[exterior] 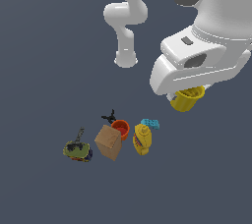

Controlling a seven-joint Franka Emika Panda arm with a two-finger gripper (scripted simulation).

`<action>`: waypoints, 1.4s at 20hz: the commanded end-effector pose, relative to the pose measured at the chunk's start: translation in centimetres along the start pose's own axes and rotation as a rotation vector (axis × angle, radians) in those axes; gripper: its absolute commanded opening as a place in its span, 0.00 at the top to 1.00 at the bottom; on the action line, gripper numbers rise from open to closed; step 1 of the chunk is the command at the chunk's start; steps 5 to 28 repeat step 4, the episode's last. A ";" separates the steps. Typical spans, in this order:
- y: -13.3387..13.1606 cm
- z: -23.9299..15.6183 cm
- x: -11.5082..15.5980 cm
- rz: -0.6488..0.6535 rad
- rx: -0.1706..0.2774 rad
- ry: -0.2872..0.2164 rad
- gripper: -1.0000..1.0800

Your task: Pick up a designated object from a clutter of objects.

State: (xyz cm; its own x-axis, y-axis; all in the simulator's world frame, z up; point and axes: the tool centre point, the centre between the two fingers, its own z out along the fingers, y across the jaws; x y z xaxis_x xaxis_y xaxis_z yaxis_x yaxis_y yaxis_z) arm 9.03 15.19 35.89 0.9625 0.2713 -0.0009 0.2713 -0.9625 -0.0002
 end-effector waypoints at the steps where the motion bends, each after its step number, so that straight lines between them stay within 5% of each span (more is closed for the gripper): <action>1: 0.1 -0.4 0.2 0.000 0.000 0.001 1.00; 28: 0.1 -0.5 0.3 0.000 0.000 0.001 1.00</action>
